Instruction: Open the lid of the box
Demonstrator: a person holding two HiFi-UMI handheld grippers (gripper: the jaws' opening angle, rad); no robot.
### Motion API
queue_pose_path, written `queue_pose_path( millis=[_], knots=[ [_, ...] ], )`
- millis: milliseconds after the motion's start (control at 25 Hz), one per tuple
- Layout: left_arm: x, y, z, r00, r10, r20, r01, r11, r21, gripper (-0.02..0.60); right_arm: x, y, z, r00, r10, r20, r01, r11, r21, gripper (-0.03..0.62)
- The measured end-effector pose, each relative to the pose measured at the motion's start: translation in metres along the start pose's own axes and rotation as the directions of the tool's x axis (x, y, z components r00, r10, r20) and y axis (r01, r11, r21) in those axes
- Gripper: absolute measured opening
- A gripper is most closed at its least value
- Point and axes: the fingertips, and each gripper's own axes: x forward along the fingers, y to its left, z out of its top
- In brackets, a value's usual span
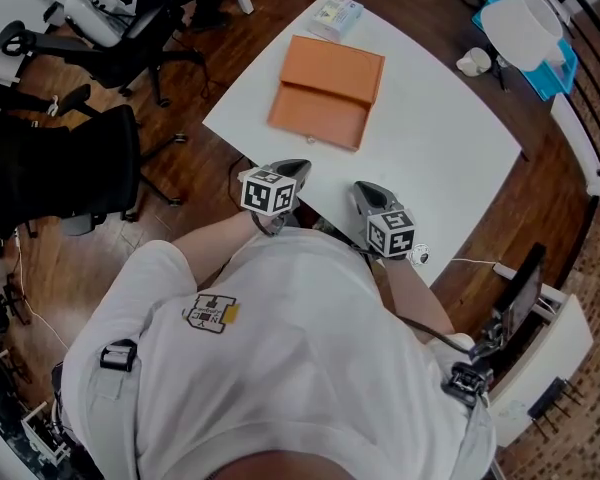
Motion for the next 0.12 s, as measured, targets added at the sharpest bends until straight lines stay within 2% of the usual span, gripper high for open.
queue_pose_path(
  millis=[120],
  knots=[
    [-0.0031,-0.0024,-0.0006,1.0,0.001,0.009,-0.001,1.0,0.0,0.0,-0.0018,0.001,0.0005,1.0,0.0,0.0,0.0,1.0,-0.011,0.0]
  ],
)
